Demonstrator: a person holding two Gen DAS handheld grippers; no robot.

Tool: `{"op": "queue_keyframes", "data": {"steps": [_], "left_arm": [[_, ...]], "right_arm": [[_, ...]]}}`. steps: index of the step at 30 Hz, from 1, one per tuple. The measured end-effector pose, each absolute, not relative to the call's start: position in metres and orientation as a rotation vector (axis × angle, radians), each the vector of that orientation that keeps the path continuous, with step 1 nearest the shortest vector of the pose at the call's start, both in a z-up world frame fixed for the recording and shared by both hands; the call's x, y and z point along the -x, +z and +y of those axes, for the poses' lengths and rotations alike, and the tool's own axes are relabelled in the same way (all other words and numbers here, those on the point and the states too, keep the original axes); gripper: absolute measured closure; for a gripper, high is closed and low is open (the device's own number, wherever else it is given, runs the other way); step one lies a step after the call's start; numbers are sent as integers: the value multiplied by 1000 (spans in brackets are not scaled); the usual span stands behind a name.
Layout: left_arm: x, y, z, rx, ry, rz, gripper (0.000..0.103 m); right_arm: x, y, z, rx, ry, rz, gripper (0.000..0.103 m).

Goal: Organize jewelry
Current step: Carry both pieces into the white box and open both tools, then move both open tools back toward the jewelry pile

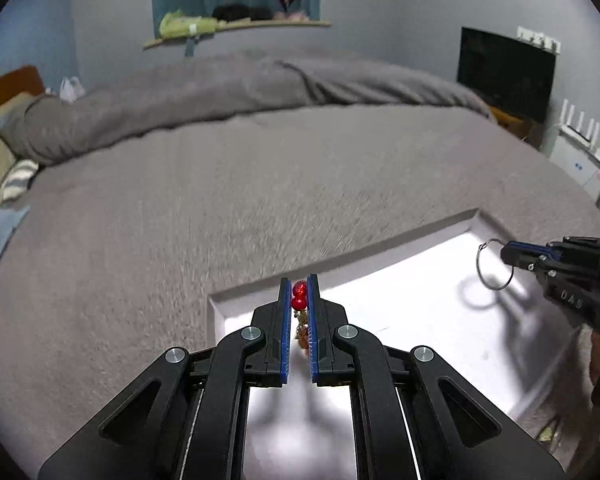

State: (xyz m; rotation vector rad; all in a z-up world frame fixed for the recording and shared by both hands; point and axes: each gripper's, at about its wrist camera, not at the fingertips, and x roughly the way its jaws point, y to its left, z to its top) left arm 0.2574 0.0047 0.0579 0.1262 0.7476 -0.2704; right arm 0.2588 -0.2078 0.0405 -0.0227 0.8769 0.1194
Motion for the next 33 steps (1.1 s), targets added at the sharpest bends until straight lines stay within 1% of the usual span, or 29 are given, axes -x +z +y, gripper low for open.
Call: {"op": "queue_keyframes", "data": {"steps": [5, 10, 12, 13, 14, 17, 18, 19, 20, 21, 22, 23, 24, 25, 26, 27, 28, 33], "left_arm": [[-265, 42, 10, -163, -239, 767, 95], [-270, 37, 19, -123, -237, 802, 94], [-270, 37, 19, -123, -233, 803, 89], [-271, 37, 17, -124, -231, 801, 81], [-270, 38, 18, -124, -228, 793, 69], [-264, 42, 19, -128, -225, 774, 65], [-261, 44, 19, -126, -224, 769, 61], [-259, 48, 21, -124, -225, 760, 57], [-254, 52, 22, -122, -226, 745, 50], [-250, 55, 22, -123, -226, 731, 45], [-244, 60, 22, -126, -224, 711, 40], [-237, 65, 24, -127, -216, 689, 28], [-232, 69, 25, -124, -211, 674, 24], [-225, 74, 27, -114, -211, 652, 24], [-220, 78, 29, -105, -215, 643, 22], [-215, 81, 30, -98, -216, 637, 14], [-208, 85, 33, -91, -207, 626, 10], [-177, 93, 43, -68, -192, 606, 6]], "right_arm": [[-268, 29, -203, 48, 96, 915, 98], [-269, 23, -199, 41, 87, 940, 98], [-270, 24, -199, 40, 85, 939, 98], [-270, 24, -198, 40, 86, 942, 97], [-270, 24, -198, 36, 89, 942, 97], [-264, 29, -198, 20, 102, 925, 96], [-261, 31, -199, 14, 108, 918, 92], [-256, 36, -198, 8, 119, 903, 80], [-252, 40, -198, 6, 126, 888, 73], [-248, 43, -198, 8, 129, 873, 62], [-241, 49, -197, 15, 130, 852, 54], [-234, 55, -197, 21, 130, 830, 49], [-230, 59, -199, 20, 132, 814, 39], [-220, 67, -201, 11, 135, 785, 28], [-215, 72, -204, 2, 136, 764, 22], [-207, 78, -207, -10, 136, 738, 11], [-201, 82, -209, -14, 135, 718, 5], [-171, 96, -220, -9, 86, 659, 5]]}}
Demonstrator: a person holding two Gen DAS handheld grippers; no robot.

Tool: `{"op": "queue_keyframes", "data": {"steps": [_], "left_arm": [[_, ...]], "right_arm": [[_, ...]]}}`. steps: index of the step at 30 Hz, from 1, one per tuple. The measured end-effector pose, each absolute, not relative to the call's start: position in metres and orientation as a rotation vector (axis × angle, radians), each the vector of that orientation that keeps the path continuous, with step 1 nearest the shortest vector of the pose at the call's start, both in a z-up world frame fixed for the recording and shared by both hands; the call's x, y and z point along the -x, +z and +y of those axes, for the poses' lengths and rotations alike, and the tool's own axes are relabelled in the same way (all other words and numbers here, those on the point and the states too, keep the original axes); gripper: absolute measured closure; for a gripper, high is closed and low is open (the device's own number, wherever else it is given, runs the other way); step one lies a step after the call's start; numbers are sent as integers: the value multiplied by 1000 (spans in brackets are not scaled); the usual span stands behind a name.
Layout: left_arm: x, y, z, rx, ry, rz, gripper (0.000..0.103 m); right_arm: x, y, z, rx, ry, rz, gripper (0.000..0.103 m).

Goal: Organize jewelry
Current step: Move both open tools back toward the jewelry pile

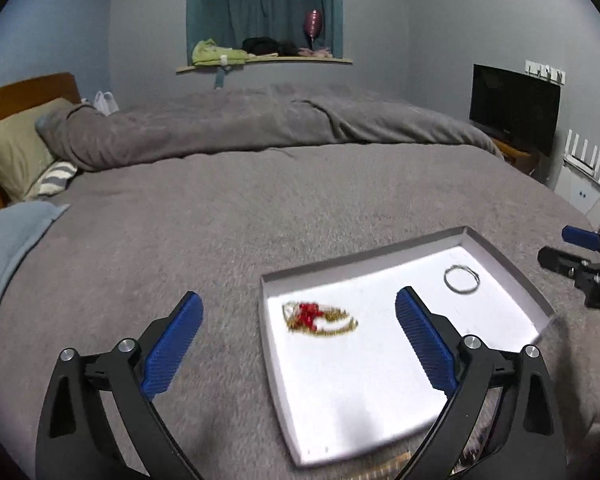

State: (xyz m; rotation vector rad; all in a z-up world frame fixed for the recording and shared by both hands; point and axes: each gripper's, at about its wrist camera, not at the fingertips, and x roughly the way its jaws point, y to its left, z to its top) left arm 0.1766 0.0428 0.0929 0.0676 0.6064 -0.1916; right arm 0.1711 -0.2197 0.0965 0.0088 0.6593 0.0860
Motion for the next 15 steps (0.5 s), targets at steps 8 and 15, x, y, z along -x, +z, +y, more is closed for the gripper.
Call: {"op": "queue_keyframes", "data": {"steps": [8, 15], "left_arm": [[-129, 83, 54, -45, -167, 651, 5], [-90, 68, 58, -27, -173, 687, 5]], "right_arm": [[-119, 100, -237, -23, 89, 602, 5], [-78, 88, -244, 11, 85, 584, 5]]}}
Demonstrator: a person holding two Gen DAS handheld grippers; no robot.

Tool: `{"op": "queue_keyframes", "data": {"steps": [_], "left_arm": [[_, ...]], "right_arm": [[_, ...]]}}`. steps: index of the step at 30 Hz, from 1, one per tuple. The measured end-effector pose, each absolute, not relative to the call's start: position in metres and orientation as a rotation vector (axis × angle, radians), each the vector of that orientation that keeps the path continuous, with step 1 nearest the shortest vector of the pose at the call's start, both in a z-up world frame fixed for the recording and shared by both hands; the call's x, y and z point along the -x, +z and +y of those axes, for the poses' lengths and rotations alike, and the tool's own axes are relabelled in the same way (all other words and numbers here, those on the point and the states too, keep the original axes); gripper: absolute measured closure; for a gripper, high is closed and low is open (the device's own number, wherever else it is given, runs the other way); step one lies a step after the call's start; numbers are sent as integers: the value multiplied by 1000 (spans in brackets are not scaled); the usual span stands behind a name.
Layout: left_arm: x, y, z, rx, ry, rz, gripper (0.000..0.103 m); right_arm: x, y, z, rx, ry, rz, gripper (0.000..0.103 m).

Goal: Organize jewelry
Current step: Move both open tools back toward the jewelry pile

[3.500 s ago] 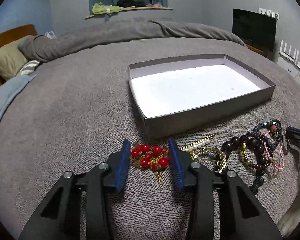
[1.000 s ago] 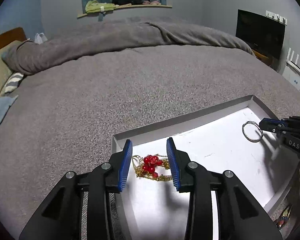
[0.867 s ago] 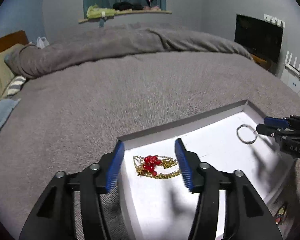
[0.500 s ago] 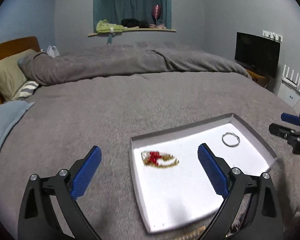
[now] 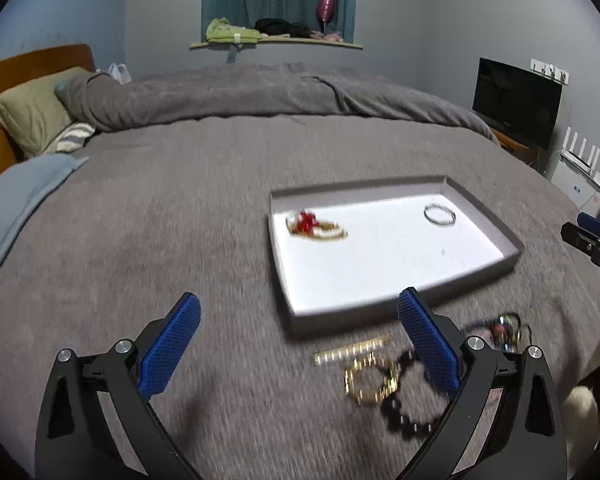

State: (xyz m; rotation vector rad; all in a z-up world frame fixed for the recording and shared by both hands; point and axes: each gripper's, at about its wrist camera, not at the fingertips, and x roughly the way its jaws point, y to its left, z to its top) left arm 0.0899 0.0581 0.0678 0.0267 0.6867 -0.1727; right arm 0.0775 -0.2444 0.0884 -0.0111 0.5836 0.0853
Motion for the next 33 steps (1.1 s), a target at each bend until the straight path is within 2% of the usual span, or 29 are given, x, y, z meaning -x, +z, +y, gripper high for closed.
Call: {"op": "queue_keyframes", "data": {"steps": [15, 29, 33], "left_arm": [[-60, 26, 47, -8, -183, 780, 5], [-61, 15, 29, -132, -150, 770, 5], [-63, 16, 29, -136, -153, 769, 5]], "right_arm": [[-31, 24, -239, 30, 173, 716, 5], [-30, 2, -221, 72, 248, 761, 6], [-31, 0, -207, 147, 258, 749, 18]]}}
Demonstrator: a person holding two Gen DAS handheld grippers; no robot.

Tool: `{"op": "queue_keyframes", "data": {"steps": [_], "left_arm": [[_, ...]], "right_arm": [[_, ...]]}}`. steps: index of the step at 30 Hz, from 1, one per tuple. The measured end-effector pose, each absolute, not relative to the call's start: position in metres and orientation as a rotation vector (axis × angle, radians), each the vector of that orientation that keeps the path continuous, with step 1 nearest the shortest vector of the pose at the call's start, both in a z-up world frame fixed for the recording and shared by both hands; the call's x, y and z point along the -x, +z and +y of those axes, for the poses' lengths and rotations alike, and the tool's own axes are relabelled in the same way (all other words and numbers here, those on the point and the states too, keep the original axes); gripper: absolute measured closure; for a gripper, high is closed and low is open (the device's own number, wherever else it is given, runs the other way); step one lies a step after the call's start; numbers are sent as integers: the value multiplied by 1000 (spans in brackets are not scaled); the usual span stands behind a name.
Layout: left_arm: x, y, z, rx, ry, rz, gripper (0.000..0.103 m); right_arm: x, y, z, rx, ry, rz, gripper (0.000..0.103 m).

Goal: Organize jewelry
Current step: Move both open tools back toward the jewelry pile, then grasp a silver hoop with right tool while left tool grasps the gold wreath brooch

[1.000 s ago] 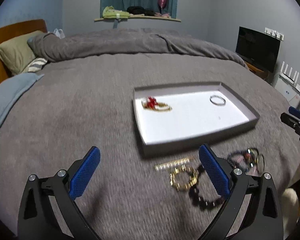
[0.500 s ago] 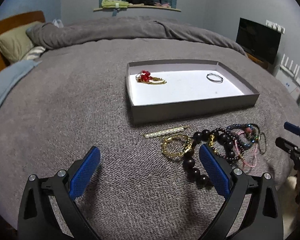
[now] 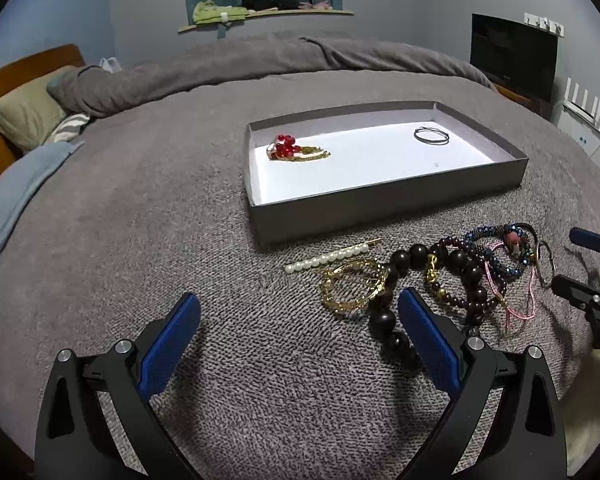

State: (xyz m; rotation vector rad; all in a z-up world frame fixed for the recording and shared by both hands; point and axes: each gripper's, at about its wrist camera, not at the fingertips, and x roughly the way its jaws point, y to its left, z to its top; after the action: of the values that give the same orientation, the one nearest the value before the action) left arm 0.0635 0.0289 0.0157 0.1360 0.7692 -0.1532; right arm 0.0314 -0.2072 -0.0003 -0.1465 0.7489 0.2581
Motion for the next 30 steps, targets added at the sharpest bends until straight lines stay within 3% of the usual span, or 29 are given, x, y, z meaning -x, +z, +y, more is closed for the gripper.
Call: {"op": "queue_keyframes", "data": {"steps": [4, 11, 15, 30], "left_arm": [[-65, 15, 30, -124, -159, 775, 5], [-67, 11, 30, -122, -168, 790, 5], [-68, 10, 29, -113, -176, 797, 5], [-83, 13, 28, -20, -266, 831, 8]], "right_arm": [[-32, -4, -199, 203, 257, 740, 31], [-38, -12, -199, 179, 272, 747, 40], [-35, -11, -200, 170, 300, 746, 54], [-31, 2, -230, 61, 271, 722, 54]]}}
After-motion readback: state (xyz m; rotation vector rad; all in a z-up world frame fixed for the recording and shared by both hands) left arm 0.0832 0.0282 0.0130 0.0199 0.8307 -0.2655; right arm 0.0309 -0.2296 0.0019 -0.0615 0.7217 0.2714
